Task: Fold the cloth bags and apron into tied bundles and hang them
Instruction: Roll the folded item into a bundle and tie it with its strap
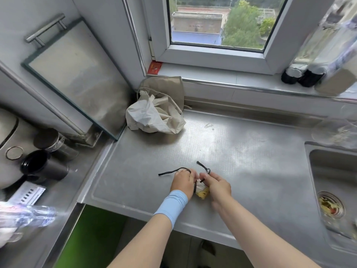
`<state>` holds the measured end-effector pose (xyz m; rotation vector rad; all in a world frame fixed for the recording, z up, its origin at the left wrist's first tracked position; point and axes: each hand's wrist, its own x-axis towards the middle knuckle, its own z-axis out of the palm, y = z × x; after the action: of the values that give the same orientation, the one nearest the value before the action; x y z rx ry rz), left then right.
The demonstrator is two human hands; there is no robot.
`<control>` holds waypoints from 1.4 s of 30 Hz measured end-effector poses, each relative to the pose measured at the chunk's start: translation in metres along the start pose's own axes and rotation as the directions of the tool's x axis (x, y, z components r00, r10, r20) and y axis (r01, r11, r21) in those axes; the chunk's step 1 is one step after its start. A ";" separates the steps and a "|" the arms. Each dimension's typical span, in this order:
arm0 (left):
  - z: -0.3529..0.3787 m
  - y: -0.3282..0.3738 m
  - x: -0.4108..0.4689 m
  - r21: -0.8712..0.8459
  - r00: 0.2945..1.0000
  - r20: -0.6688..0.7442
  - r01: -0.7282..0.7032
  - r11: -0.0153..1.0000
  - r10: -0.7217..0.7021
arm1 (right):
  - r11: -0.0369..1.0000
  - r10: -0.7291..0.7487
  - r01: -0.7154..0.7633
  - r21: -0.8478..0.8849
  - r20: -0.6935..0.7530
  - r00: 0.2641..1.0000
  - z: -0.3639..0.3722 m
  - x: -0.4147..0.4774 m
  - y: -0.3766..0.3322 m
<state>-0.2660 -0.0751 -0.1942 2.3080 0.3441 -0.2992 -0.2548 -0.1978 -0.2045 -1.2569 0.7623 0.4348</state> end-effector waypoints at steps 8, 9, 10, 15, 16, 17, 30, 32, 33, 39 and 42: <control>0.000 0.015 0.007 0.268 0.996 0.076 0.026 0.963 -0.049 | 0.739 -0.434 0.520 -0.428 0.288 0.854 -0.022 -0.011 -0.009; 0.001 0.017 0.007 0.328 0.994 0.096 0.014 0.944 -0.048 | 0.629 -0.492 0.627 -0.460 0.389 0.778 -0.025 -0.010 -0.011; 0.001 0.019 0.008 0.365 0.992 0.115 0.012 0.931 -0.058 | 0.507 -0.535 0.729 -0.460 0.495 0.684 -0.027 -0.008 -0.012; -0.003 0.023 0.011 0.441 0.968 0.227 -0.008 0.898 -0.103 | 0.204 -0.443 0.865 -0.459 0.745 0.499 -0.030 0.003 -0.029; -0.006 0.021 0.010 0.410 0.964 0.253 -0.033 0.911 -0.079 | 0.206 -0.412 0.856 -0.475 0.751 0.516 -0.029 0.005 -0.030; -0.008 0.017 0.009 0.370 0.960 0.277 -0.072 0.926 -0.036 | 0.217 -0.375 0.840 -0.498 0.752 0.542 -0.028 0.006 -0.031; -0.002 -0.010 -0.004 0.088 0.997 -0.004 -0.079 0.993 0.079 | 0.348 -0.321 0.577 -0.739 0.485 0.814 -0.001 0.015 -0.028; -0.002 -0.011 -0.006 0.019 0.998 -0.048 -0.028 0.999 0.029 | 0.356 -0.259 0.516 -0.780 0.448 0.856 -0.002 0.015 -0.031; -0.003 -0.010 -0.008 0.006 0.998 -0.049 -0.027 1.000 0.027 | 0.377 -0.224 0.485 -0.789 0.431 0.874 -0.004 0.015 -0.033; -0.005 -0.010 -0.010 0.092 0.983 0.020 -0.186 0.978 0.185 | 0.536 0.100 0.342 -0.772 0.460 0.882 -0.011 0.011 -0.050; -0.007 -0.012 -0.004 0.084 0.986 0.090 -0.148 0.985 0.140 | 0.510 0.166 0.378 -0.773 0.520 0.838 -0.009 0.005 -0.056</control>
<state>-0.2736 -0.0623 -0.1964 2.3864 0.1222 -0.3441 -0.2157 -0.2225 -0.1712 -1.9766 -0.1218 1.1079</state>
